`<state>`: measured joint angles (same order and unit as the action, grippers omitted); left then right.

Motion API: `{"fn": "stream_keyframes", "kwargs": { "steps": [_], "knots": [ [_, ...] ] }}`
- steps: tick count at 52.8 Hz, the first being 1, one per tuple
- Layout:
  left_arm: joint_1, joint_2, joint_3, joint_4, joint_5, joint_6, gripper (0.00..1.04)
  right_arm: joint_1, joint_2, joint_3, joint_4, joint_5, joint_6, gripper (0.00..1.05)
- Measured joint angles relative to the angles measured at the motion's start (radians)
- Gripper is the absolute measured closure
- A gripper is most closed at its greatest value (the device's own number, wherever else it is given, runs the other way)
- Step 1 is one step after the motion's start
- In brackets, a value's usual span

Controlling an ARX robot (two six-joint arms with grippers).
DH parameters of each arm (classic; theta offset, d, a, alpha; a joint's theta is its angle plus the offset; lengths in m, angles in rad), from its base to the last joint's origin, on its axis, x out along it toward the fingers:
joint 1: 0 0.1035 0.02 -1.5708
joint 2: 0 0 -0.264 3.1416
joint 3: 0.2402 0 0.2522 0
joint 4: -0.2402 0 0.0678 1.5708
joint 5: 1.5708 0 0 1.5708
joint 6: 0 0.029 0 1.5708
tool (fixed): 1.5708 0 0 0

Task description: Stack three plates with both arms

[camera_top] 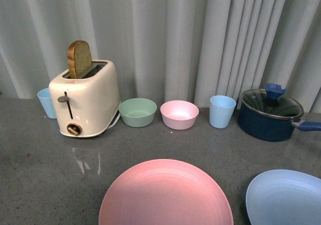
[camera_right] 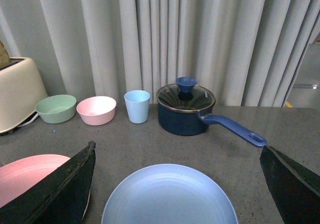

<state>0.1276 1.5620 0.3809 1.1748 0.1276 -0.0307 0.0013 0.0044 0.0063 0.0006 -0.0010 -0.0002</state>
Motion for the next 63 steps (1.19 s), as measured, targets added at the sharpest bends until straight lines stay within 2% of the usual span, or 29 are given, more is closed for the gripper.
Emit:
{"fn": "stream_keyframes", "kwargs": {
  "steps": [15, 22, 25, 31, 63],
  "knots": [
    [-0.044, -0.209, -0.174, -0.041, -0.045, 0.013, 1.01, 0.000, 0.000, 0.000, 0.000, 0.000, 0.000, 0.07],
    [-0.058, -0.300, -0.223, -0.081, -0.058, 0.021, 1.01, 0.000, 0.000, 0.000, 0.000, 0.000, 0.000, 0.07],
    [-0.093, -0.354, -0.249, -0.112, -0.115, 0.021, 1.01, 0.000, 0.000, 0.000, 0.000, 0.000, 0.000, 0.07],
    [-0.124, -0.443, -0.286, -0.167, -0.124, 0.023, 1.01, 0.000, 0.000, 0.000, 0.000, 0.000, 0.000, 0.07],
    [-0.127, -0.901, -0.352, -0.530, -0.128, 0.024, 1.01, 0.000, 0.000, 0.000, 0.000, 0.000, 0.000, 0.07]
  ]
}}
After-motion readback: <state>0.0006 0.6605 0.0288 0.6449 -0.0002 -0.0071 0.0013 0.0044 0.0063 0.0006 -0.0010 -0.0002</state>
